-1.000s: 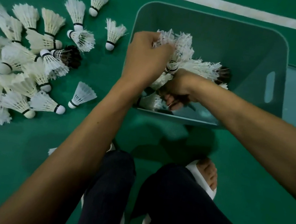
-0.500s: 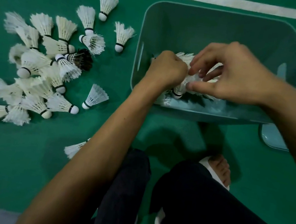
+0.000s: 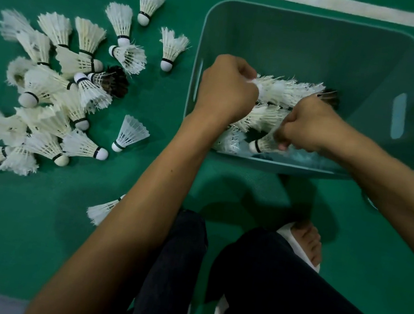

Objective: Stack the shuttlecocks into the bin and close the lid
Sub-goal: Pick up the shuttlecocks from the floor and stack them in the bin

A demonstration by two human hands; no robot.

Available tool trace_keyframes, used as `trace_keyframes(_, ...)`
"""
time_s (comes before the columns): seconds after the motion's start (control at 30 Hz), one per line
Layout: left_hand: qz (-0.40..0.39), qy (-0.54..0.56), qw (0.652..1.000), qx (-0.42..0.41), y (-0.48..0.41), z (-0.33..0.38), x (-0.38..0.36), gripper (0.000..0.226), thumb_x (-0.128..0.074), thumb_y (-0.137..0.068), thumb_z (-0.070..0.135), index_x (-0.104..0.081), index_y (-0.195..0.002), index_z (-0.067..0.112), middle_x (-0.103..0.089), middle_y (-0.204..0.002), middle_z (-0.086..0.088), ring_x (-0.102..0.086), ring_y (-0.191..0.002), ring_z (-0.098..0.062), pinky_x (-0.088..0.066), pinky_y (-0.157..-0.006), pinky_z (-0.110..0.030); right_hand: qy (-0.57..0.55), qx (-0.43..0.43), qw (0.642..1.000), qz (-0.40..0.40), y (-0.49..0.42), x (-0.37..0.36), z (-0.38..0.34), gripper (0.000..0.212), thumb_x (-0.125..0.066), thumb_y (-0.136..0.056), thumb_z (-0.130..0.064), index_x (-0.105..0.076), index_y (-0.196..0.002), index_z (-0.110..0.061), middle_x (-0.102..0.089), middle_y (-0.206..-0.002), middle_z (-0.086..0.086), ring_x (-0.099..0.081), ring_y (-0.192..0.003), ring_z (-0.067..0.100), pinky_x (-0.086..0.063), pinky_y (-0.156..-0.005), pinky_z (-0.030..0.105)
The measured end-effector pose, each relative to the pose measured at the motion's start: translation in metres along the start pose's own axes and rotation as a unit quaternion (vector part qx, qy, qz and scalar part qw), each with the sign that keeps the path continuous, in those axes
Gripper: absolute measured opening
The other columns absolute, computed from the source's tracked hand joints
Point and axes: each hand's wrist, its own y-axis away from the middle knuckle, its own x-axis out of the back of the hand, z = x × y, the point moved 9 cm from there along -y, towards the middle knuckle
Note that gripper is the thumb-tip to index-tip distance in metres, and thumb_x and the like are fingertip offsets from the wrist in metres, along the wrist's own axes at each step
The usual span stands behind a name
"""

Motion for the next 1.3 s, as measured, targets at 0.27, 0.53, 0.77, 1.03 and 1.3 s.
trace_keyframes(0.27,0.028,0.007,0.999,-0.025,0.003,0.001,0.006,0.081,-0.055,-0.08,-0.013,-0.046,-0.155,0.017,-0.056,-0.15,-0.009,-0.065,-0.122,-0.034,-0.057,-0.094,-0.041,-0.187,-0.151,0.95,-0.2,-0.024,-0.078,-0.004,0.033,-0.045,-0.105,-0.008,-0.048,-0.072,-0.01,-0.052,-0.043,0.0,-0.03,-0.023,0.004,-0.024,-0.029,0.009)
trace_keyframes(0.53,0.001,-0.055,0.998,-0.013,0.0,0.0,0.001,0.062,-0.065,-0.082,-0.002,-0.041,-0.139,0.007,-0.059,-0.097,-0.002,-0.064,-0.095,-0.028,-0.058,-0.082,-0.047,-0.209,-0.202,0.91,-0.296,-0.032,-0.086,-0.002,0.043,-0.044,-0.107,-0.029,-0.043,-0.067,-0.015,-0.037,-0.042,-0.004,-0.026,-0.026,0.003,-0.019,-0.03,0.009)
trace_keyframes(0.77,-0.047,-0.122,0.991,-0.015,0.008,0.002,-0.005,0.055,-0.068,-0.085,0.002,-0.044,-0.134,0.011,-0.057,-0.106,-0.004,-0.06,-0.095,-0.026,-0.057,-0.087,-0.046,-0.249,-0.005,0.967,-0.052,-0.017,0.025,-0.006,0.034,-0.069,-0.094,-0.028,-0.074,-0.098,0.005,-0.05,-0.059,-0.001,-0.029,-0.036,0.007,-0.021,-0.036,0.014)
trace_keyframes(1.03,-0.147,-0.112,0.982,-0.037,0.024,0.011,-0.034,0.072,-0.078,-0.083,0.006,-0.047,-0.146,0.016,-0.063,-0.127,-0.008,-0.065,-0.102,-0.026,-0.056,-0.077,-0.032,-0.184,0.093,0.978,-0.012,0.008,0.027,-0.022,0.022,-0.084,-0.08,-0.018,-0.075,-0.077,0.003,-0.046,-0.047,-0.001,-0.032,-0.047,0.014,-0.024,-0.047,0.025)
trace_keyframes(1.3,-0.17,-0.368,0.914,0.034,0.023,-0.008,-0.028,0.037,-0.046,-0.094,-0.002,-0.054,-0.13,0.001,-0.059,-0.113,-0.016,-0.061,-0.095,-0.032,-0.047,-0.071,-0.037,-0.113,-0.082,0.986,-0.089,-0.005,-0.008,0.03,0.021,-0.067,-0.095,0.0,-0.063,-0.108,0.015,-0.069,-0.083,0.028,-0.066,-0.055,0.027,-0.062,-0.05,0.036)
